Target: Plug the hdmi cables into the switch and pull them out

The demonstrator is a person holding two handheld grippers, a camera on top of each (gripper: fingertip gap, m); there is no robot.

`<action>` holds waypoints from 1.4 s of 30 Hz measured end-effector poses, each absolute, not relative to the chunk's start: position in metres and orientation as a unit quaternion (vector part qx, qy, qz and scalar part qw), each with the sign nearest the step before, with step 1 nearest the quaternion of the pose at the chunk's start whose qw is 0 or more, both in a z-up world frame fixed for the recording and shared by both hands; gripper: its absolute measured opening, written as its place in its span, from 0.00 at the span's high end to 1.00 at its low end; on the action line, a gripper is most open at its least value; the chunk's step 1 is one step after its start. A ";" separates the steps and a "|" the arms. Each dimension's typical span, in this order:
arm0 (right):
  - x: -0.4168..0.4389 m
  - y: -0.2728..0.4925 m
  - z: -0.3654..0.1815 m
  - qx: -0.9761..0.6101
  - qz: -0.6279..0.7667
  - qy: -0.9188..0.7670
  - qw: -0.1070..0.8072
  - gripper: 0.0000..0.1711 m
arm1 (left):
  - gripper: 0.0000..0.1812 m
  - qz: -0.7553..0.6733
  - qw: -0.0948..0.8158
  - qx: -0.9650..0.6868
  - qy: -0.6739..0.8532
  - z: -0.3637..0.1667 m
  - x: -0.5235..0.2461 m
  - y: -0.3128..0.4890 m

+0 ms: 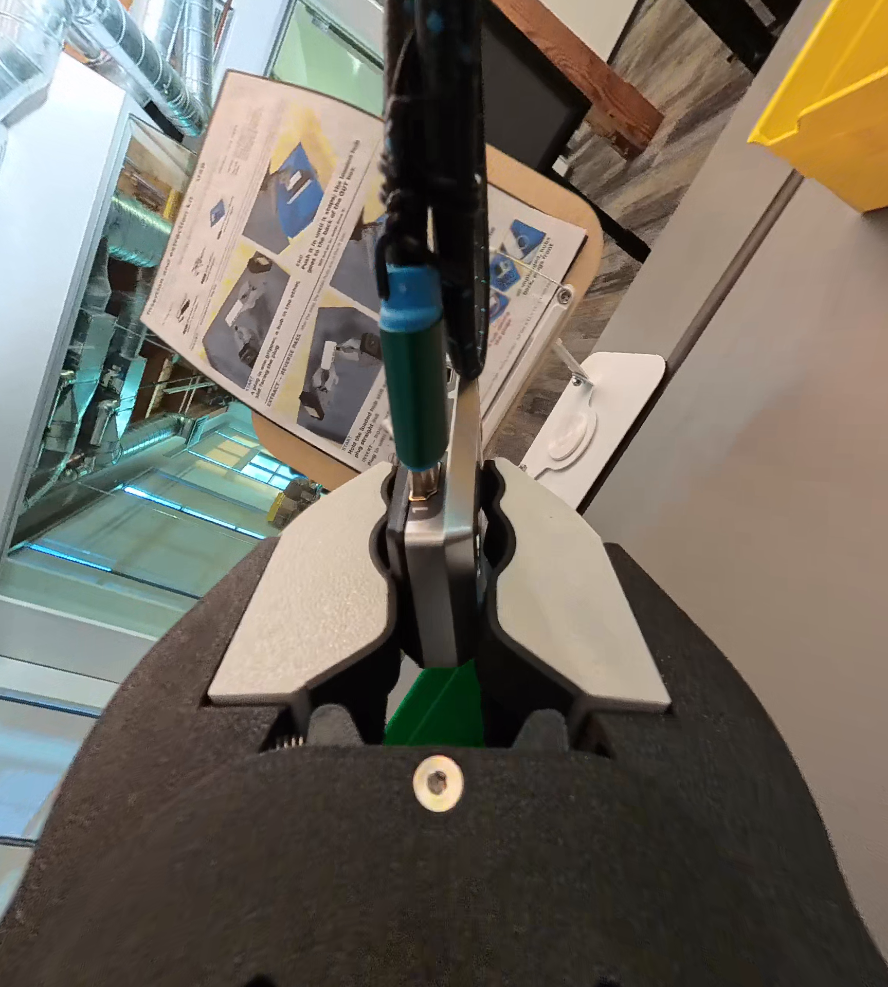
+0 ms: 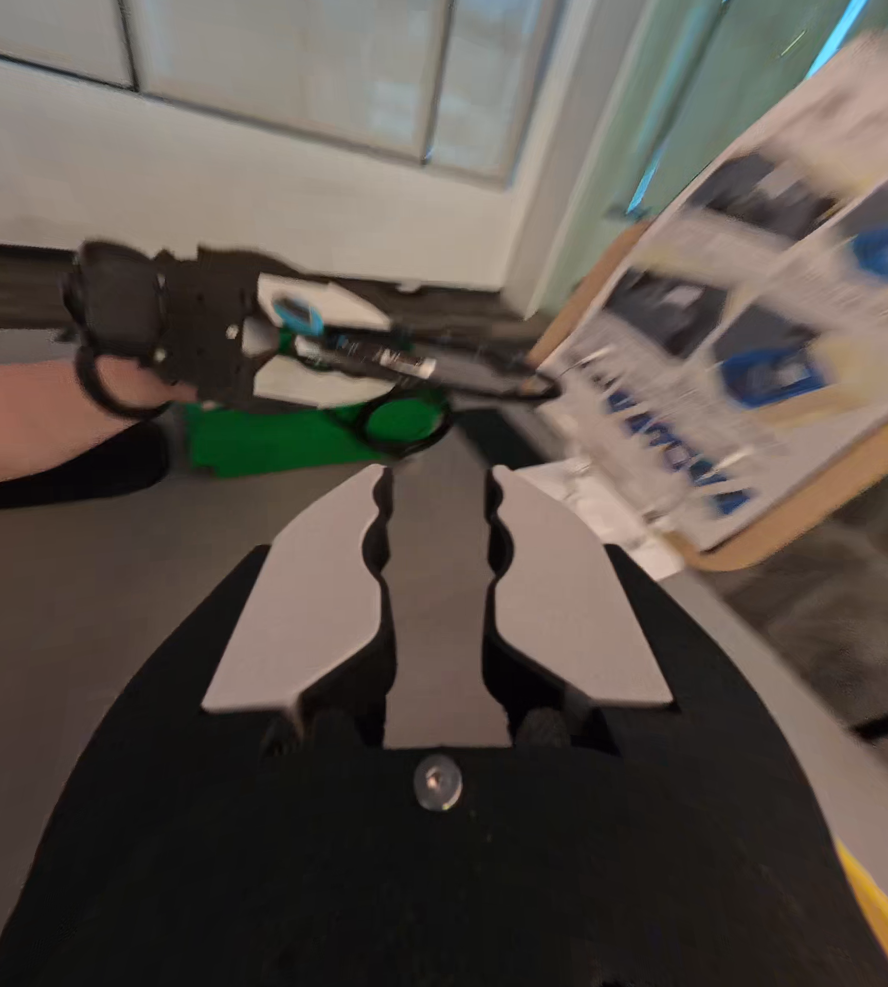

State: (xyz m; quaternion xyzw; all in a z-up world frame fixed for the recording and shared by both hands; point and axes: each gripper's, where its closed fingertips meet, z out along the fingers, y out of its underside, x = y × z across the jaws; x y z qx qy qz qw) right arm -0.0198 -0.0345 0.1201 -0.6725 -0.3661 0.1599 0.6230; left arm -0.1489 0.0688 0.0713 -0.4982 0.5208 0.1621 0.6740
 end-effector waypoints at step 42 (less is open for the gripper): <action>-0.124 -0.008 0.089 -0.646 0.219 -0.346 0.644 0.87 | 0.84 0.223 0.683 -0.438 0.541 0.062 -0.131 0.059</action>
